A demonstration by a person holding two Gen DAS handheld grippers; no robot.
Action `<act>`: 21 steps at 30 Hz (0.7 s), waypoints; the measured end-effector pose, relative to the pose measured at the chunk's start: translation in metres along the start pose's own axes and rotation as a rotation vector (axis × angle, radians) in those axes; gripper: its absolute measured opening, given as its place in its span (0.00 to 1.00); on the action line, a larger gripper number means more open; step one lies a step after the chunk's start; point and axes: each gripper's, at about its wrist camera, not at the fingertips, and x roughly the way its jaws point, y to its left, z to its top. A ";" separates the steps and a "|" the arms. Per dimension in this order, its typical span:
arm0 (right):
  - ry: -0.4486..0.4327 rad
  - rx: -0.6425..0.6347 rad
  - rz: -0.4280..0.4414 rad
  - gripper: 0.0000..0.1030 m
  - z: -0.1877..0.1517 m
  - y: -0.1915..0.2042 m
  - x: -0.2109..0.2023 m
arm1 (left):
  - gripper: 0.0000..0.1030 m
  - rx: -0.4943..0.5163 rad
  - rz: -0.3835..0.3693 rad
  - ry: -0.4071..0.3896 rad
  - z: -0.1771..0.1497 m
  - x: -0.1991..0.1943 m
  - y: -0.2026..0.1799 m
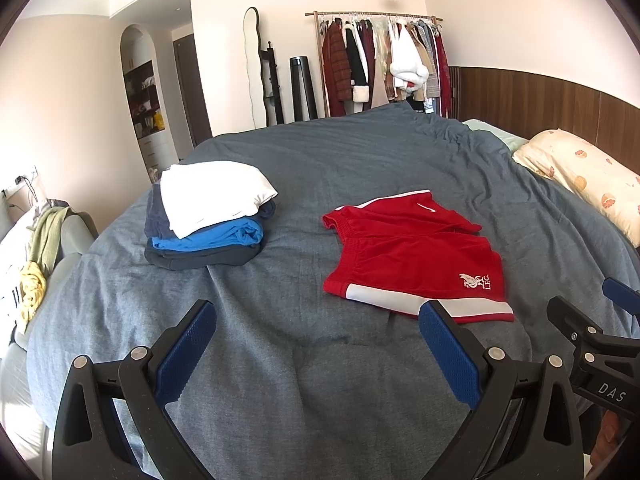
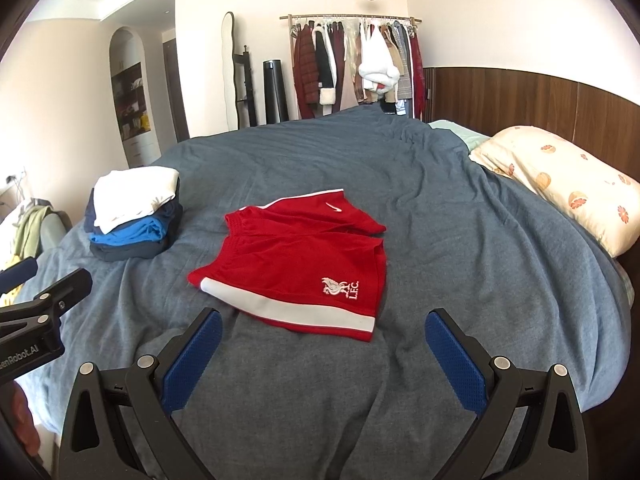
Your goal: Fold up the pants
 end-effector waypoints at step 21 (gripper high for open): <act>0.057 0.002 -0.002 1.00 -0.007 0.006 0.027 | 1.00 -0.039 -0.022 0.085 -0.018 0.041 0.018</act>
